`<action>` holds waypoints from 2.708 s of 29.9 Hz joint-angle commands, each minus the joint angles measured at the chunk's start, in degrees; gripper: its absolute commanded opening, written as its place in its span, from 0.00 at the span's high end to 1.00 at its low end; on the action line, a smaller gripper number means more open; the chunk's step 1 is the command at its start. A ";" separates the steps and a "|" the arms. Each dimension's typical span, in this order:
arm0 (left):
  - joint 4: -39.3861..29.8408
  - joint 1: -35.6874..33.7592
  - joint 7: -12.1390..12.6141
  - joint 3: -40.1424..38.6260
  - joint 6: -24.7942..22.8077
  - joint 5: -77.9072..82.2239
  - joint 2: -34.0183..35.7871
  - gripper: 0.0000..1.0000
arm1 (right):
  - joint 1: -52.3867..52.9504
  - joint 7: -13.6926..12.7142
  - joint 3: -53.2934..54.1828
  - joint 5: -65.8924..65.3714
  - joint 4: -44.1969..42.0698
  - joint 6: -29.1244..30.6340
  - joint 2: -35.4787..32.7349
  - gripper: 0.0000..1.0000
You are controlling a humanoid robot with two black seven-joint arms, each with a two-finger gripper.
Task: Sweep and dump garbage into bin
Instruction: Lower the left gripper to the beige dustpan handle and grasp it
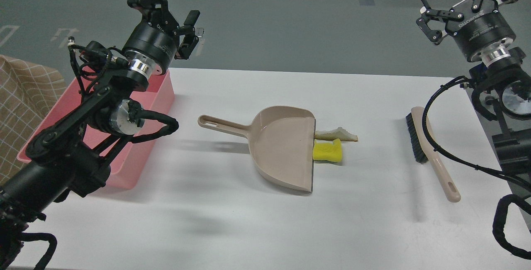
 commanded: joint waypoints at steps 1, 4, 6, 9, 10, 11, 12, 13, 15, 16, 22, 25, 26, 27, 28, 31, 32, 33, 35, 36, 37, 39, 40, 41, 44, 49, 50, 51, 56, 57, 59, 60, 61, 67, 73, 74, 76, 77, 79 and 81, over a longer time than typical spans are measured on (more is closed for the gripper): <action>-6.09 1.83 -0.06 2.53 7.44 0.94 1.16 0.02 | 0.00 0.00 0.00 0.00 0.00 -0.01 0.01 0.00; -8.64 5.16 0.03 2.88 12.35 6.45 0.90 0.02 | 0.00 0.00 0.00 0.00 -0.17 -0.01 -0.17 0.00; -8.65 7.01 0.03 3.67 13.13 10.67 0.90 0.02 | 0.00 0.00 0.00 0.00 -0.70 -0.01 -0.08 0.00; -9.00 8.60 0.03 6.04 13.13 14.02 1.95 0.02 | 0.00 0.00 0.00 0.00 -0.96 -0.01 0.01 0.00; -9.52 9.30 0.03 6.48 13.13 14.73 2.56 0.02 | 0.00 0.00 0.00 0.00 -0.96 -0.01 0.01 0.00; -9.87 9.74 0.11 6.58 13.13 14.83 2.74 0.02 | 0.00 0.00 0.00 0.00 -0.96 -0.01 0.09 0.00; -10.66 10.53 0.11 6.66 13.13 15.00 3.35 0.02 | 0.00 0.00 0.00 0.00 -0.96 -0.01 0.10 0.00; -11.10 10.89 0.11 6.66 13.13 15.09 3.62 0.02 | 0.00 0.00 -0.09 0.00 -0.96 -0.01 0.10 0.00; -11.98 11.85 0.11 7.45 13.13 15.96 4.50 0.02 | 0.00 0.00 -0.09 0.00 -0.96 -0.01 0.09 0.00; -12.07 12.29 0.11 7.98 13.13 17.02 4.76 0.02 | 0.00 0.00 -0.09 0.00 -0.96 -0.01 0.01 0.00; -12.16 14.32 0.03 9.04 13.13 19.66 4.41 0.02 | 0.00 0.00 -0.09 0.00 -0.96 -0.01 0.18 0.00; -12.16 14.76 0.03 10.62 13.13 20.98 4.41 0.02 | 0.00 0.00 -0.09 0.00 -0.96 -0.01 0.27 0.00; -12.16 15.19 -0.06 11.58 13.13 21.94 4.41 0.02 | 0.00 0.00 -0.09 0.00 -0.96 -0.01 0.27 0.00; -12.16 15.37 -0.15 12.11 13.13 22.47 4.41 0.02 | 0.00 0.00 -0.09 -0.09 -0.96 -0.01 0.27 0.00; -12.16 15.72 -0.15 12.55 13.13 23.00 4.41 0.02 | 0.00 0.00 -0.09 0.00 -0.96 -0.01 0.36 0.00; -11.90 17.57 -0.24 14.13 13.13 27.56 3.89 0.02 | 0.00 0.00 -0.09 0.00 -0.96 -0.01 0.36 0.00; -11.90 18.53 -0.24 14.22 13.13 29.05 3.80 0.02 | 0.00 0.00 -0.09 0.00 -0.96 -0.01 0.36 0.00; -11.81 19.06 -0.15 14.31 13.13 30.20 3.80 0.02 | 0.00 0.00 -0.09 0.00 -0.96 -0.01 0.36 0.00; -11.72 19.33 -0.24 14.31 13.13 30.91 3.80 0.02 | 0.00 0.00 -0.09 0.00 -0.96 -0.01 0.45 0.00; -11.64 19.59 -0.24 14.40 13.13 31.17 3.80 0.02 | 0.00 0.00 -0.09 0.00 -0.96 -0.01 0.53 0.00; -11.46 19.94 -0.24 14.66 13.13 31.35 3.97 0.02 | 0.00 0.00 -0.09 0.00 -0.96 -0.01 0.71 0.00; -11.20 20.82 -0.32 15.28 13.13 31.88 4.06 0.02 | 0.00 0.00 -0.09 0.00 -0.87 -0.01 0.71 0.00; -10.76 21.17 -0.24 15.80 13.13 32.75 3.97 0.02 | 0.00 0.00 -0.09 0.00 -0.87 -0.01 0.71 0.00; -10.50 21.35 -0.24 15.98 13.13 33.37 3.97 0.02 | 0.00 0.00 -0.09 0.00 -0.87 -0.01 0.71 0.00; -9.09 22.05 -0.24 17.56 13.13 35.57 3.89 0.02 | 0.00 0.00 -0.09 0.00 -0.87 -0.01 0.71 0.00; -7.33 22.14 -0.24 18.97 13.13 35.57 3.62 0.02 | 0.00 0.00 -0.09 0.00 -0.79 -0.01 0.71 0.00; -6.72 22.05 -0.24 19.49 13.13 35.57 3.27 0.02 | 0.00 0.00 -0.09 0.00 -0.87 -0.01 0.62 0.00; -6.28 22.05 -0.24 19.67 13.13 35.57 3.18 0.02 | 0.00 0.00 -0.09 0.00 -0.87 -0.01 0.62 0.00; -3.55 21.88 -0.15 20.73 13.13 35.57 2.92 0.02 | 0.00 0.00 -0.09 0.00 -0.79 -0.01 0.62 0.00; -2.85 21.88 0.03 20.73 13.13 35.57 2.48 0.02 | 0.00 0.00 -0.09 0.00 -0.79 -0.01 0.71 0.00; -1.62 21.61 0.03 20.73 13.13 35.57 1.43 0.02 | 0.00 0.00 -0.09 0.00 -0.87 -0.01 0.71 0.00; -0.57 21.44 0.11 20.73 13.13 35.57 0.82 0.02 | 0.00 0.00 -0.09 0.00 -0.87 -0.01 0.71 0.00; 0.13 21.35 0.11 20.73 13.13 35.57 0.46 0.02 | 0.00 0.00 -0.09 0.00 -0.87 -0.01 0.71 0.00; 6.11 20.03 0.03 20.73 13.13 35.57 -3.05 0.02 | 0.08 0.00 -0.09 0.00 -0.79 -0.01 0.62 0.00; 10.42 18.54 -0.32 20.73 13.13 35.57 -4.46 0.02 | 0.08 0.00 -0.09 -0.09 -0.79 -0.01 0.62 0.00; 10.77 18.45 -0.32 20.73 13.13 35.57 -4.46 0.02 | 0.00 0.00 -0.09 0.00 -0.79 -0.01 0.62 0.00; 11.21 17.84 -0.32 20.73 13.13 35.57 -4.46 0.02 | 0.00 0.00 -0.09 0.00 -0.79 -0.01 0.62 0.00; 11.48 17.49 -0.32 20.81 13.13 35.66 -4.46 0.02 | 0.00 0.00 -0.09 0.00 -0.79 -0.01 0.71 0.00; 11.74 17.31 -0.32 20.73 13.13 35.66 -4.46 0.03 | 0.00 0.00 -0.09 0.00 -0.70 -0.01 0.71 0.00; 11.92 16.87 -0.32 20.82 13.13 35.66 -4.46 0.03 | 0.00 0.00 -0.09 0.00 -0.70 -0.01 0.71 0.00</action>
